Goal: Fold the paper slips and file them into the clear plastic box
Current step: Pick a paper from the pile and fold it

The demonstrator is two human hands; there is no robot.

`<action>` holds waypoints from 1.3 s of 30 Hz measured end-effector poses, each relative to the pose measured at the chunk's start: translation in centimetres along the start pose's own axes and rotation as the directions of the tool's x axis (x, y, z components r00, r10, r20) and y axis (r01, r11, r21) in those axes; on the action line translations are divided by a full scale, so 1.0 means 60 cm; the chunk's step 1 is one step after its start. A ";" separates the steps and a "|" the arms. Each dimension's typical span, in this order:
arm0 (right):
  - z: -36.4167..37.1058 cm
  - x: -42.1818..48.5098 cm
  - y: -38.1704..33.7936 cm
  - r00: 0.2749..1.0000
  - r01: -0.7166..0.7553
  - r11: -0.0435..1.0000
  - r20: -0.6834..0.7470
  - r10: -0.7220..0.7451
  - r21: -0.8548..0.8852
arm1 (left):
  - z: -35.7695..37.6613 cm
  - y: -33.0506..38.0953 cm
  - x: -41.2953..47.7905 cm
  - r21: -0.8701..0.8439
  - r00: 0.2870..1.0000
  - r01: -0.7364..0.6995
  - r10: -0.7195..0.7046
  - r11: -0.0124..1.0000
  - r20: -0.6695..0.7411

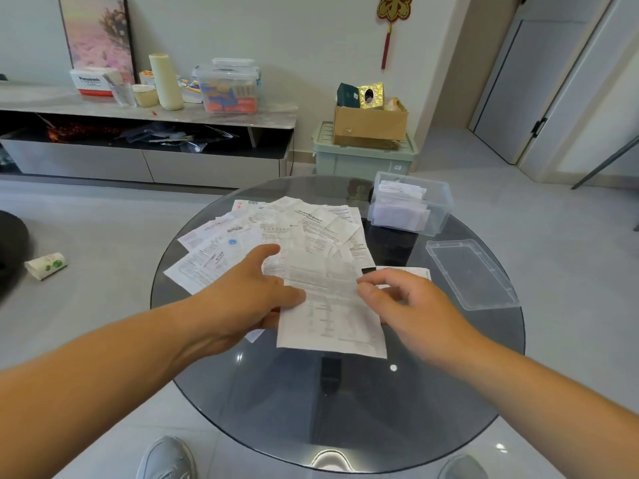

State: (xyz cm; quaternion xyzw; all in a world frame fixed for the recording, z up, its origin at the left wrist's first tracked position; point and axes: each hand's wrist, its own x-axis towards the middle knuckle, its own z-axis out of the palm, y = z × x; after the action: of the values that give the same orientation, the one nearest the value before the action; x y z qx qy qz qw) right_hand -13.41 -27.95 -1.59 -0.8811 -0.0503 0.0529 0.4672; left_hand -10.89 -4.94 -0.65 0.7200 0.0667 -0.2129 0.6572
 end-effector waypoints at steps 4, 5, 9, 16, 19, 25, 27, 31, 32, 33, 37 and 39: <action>-0.004 -0.021 0.013 0.995 0.034 0.988 0.101 -0.019 -0.147 | 0.015 -0.004 -0.011 0.100 0.996 0.028 -0.037 0.995 0.086; -0.007 -0.026 0.016 0.990 0.062 0.978 0.135 -0.036 -0.198 | 0.017 -0.007 -0.011 0.106 0.995 0.036 -0.046 0.994 0.091; -0.011 -0.041 0.023 0.976 0.065 0.981 0.214 -0.025 -0.184 | 0.026 -0.017 -0.010 0.134 0.991 0.053 -0.069 0.990 0.118; -0.001 -0.027 0.040 0.998 -0.012 0.998 0.059 0.016 -0.056 | 0.031 -0.015 -0.003 0.142 0.997 0.006 -0.017 0.990 0.080; 0.000 -0.017 0.042 1.000 -0.014 0.999 0.027 0.015 -0.030 | 0.032 -0.014 0.000 0.106 0.998 0.025 -0.031 0.994 0.058; -0.006 -0.018 0.055 0.987 0.040 0.984 0.160 -0.012 -0.176 | 0.027 -0.023 0.004 0.042 0.995 0.099 -0.099 0.994 0.007; 0.000 -0.018 0.053 0.989 0.056 0.980 0.146 -0.028 -0.192 | 0.026 -0.023 0.004 0.011 0.995 0.098 -0.098 0.995 0.024; 0.006 -0.007 0.049 0.999 0.044 0.990 0.015 -0.042 -0.133 | 0.030 -0.011 -0.002 0.017 0.999 0.034 -0.035 0.999 0.038; 0.007 -0.005 0.045 0.998 0.057 0.989 0.001 -0.057 -0.137 | 0.033 -0.007 -0.005 0.052 0.999 -0.010 0.007 0.999 0.048; 0.008 -0.003 0.041 0.997 0.072 0.988 -0.006 -0.074 -0.138 | 0.037 -0.003 -0.009 0.094 0.997 -0.057 0.050 0.994 0.066; 0.021 0.001 0.028 0.991 0.131 0.991 -0.008 -0.131 -0.006 | 0.054 0.006 -0.022 0.081 0.985 -0.131 0.120 0.988 0.125; 0.025 0.001 0.022 0.991 0.137 0.989 -0.005 -0.137 0.052 | 0.056 0.008 -0.025 0.022 0.981 -0.130 0.125 0.991 0.150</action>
State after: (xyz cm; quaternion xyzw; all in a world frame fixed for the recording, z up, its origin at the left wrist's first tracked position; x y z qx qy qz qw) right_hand -13.50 -27.45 -3.52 -0.8630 -0.1091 0.0214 0.4928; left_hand -12.79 -7.99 0.21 0.7151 -0.0320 -0.2245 0.6612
